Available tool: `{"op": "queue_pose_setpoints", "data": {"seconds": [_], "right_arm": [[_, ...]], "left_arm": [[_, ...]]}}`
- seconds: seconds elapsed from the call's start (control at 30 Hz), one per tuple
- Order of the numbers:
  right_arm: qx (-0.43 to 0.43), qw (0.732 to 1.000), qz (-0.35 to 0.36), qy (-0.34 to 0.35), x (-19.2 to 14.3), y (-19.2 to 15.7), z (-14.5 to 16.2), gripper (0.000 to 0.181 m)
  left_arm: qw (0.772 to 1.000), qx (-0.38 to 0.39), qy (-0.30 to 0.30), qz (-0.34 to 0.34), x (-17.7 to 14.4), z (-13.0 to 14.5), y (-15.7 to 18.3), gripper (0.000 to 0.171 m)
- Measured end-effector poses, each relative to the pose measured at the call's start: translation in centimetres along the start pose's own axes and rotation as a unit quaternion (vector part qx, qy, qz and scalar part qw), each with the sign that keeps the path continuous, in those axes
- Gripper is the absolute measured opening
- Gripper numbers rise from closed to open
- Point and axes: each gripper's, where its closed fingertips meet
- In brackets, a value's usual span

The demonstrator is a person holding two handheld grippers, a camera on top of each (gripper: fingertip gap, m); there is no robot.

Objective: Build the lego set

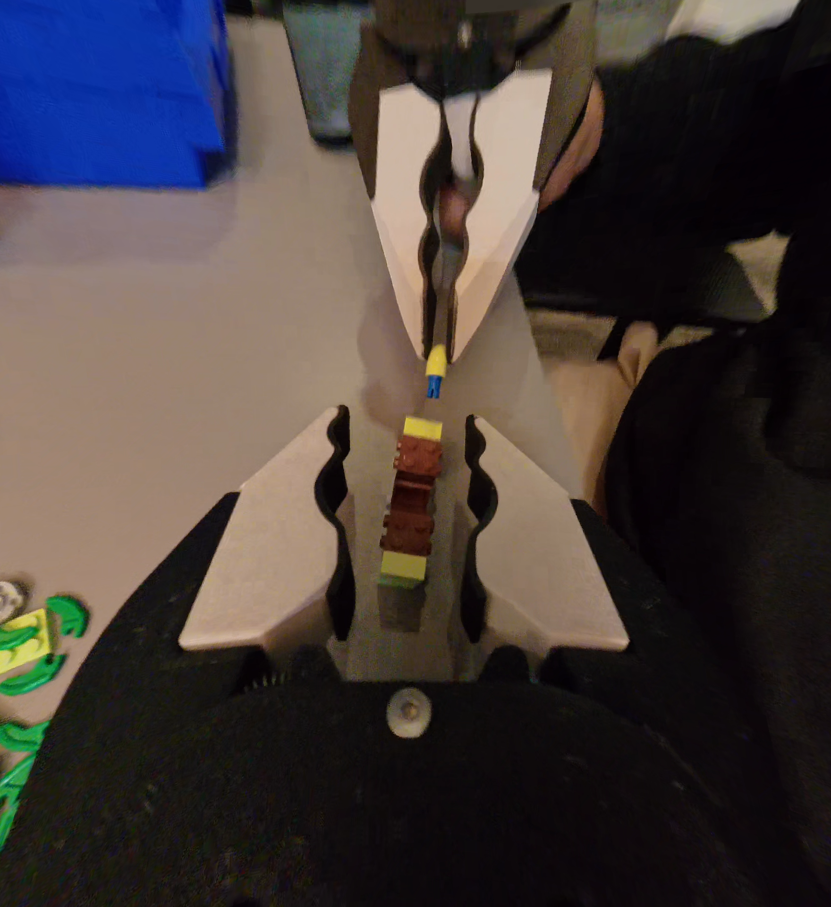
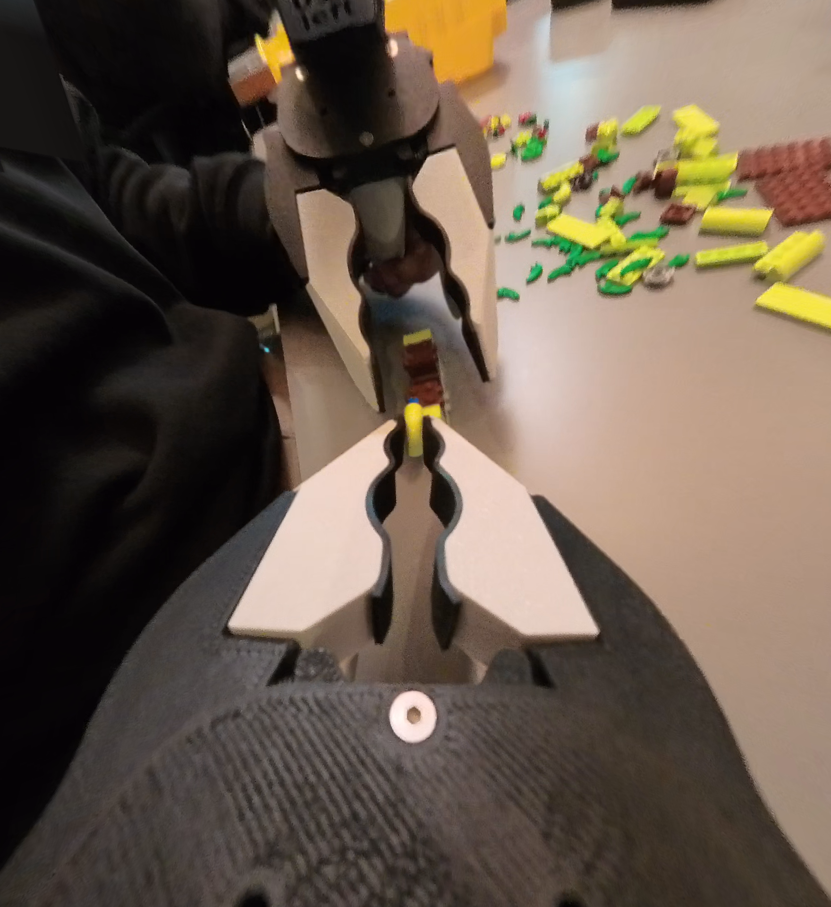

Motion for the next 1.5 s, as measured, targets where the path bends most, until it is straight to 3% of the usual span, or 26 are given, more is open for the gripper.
{"op": "queue_pose_setpoints", "data": {"seconds": [0.1, 0.17, 0.37, 0.87, 1.5], "right_arm": [[-0.040, 0.997, 0.002, 0.061, -0.9, -0.9, -2.2, 0.005], [-0.052, 0.994, -0.002, 0.095, -1.3, -1.4, -3.4, 0.005], [-0.067, 0.992, -0.005, 0.107, -1.4, -2.0, -3.9, 0.005], [-0.105, 0.992, -0.016, 0.065, -0.7, -2.7, -3.3, 0.005], [-0.107, 0.991, -0.016, 0.082, -1.0, -2.9, -3.5, 0.005]], "left_arm": [[0.997, -0.023, 0.067, 0.013, -1.4, -3.0, 0.6, 0.031], [0.995, -0.041, 0.080, 0.042, -1.8, -4.0, 1.4, 0.027], [0.991, -0.067, 0.104, 0.053, -2.2, -5.0, 1.6, 0.003], [0.989, -0.076, 0.091, 0.088, -2.0, -4.3, 2.6, 0.002], [0.988, -0.074, 0.097, 0.090, -2.3, -4.8, 2.6, 0.002]]}}
Point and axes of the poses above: each gripper's, where its closed fingertips meet, x out along the fingers, z out of its underside, y = z × x across the jaws, and after that the axes turned 12 degrees about -z, right-handed
